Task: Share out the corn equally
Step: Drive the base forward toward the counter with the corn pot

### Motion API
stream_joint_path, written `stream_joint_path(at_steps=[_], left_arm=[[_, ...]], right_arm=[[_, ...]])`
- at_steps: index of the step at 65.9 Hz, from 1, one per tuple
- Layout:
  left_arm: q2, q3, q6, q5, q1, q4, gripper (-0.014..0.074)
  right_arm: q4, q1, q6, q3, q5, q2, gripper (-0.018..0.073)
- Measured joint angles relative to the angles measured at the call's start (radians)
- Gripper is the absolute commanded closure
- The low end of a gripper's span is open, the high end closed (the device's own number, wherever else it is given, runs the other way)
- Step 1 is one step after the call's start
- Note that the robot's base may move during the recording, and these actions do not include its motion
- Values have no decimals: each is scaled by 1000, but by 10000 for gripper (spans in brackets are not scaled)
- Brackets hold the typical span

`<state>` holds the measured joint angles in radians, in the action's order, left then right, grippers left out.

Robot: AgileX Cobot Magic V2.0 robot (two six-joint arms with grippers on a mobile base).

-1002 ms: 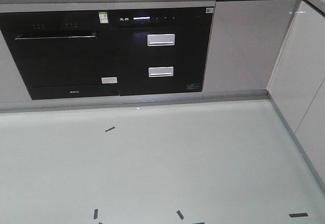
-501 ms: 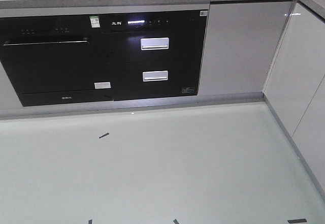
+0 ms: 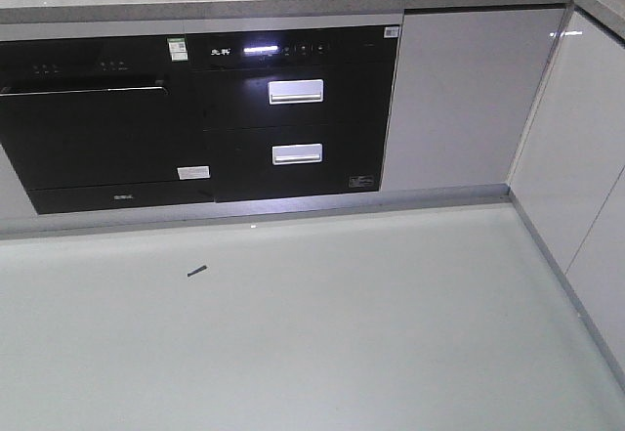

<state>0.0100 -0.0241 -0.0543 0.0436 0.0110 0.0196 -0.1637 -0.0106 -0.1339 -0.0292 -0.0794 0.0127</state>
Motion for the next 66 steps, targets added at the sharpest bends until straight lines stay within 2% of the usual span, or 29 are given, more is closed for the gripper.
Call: stream_joint_path(at_steps=[66], left_arm=[[0,0,0,0,0,0,603]], right_arm=[[0,0,0,0,0,0,565]])
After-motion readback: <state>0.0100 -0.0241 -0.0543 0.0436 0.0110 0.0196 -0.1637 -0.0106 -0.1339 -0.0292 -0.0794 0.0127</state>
